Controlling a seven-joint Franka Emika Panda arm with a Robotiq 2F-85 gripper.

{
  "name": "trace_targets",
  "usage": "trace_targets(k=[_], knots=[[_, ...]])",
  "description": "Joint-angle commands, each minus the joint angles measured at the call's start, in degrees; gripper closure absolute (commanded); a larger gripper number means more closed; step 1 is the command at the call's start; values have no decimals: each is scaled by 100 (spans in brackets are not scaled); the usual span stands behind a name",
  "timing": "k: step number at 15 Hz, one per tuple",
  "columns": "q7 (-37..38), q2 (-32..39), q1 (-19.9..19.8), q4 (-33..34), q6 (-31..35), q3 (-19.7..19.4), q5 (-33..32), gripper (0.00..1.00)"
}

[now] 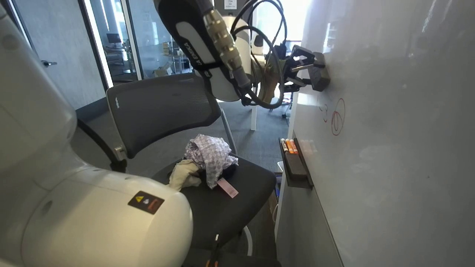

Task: Use the duster to erase the markings on the board

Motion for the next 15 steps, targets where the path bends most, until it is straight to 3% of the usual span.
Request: trace_targets(k=[1,5,9,12,15], knots=[[260,113,-136,-11,-133,-120,-8,68],[685,245,-242,-235,-136,-241,-323,68],[1507,437,-377,-600,-229,-382,-1492,68],[2140,639,-499,-853,-659,-513,-2500,68],[2094,622,-527,-1182,-1104,-506,-2322,68]])
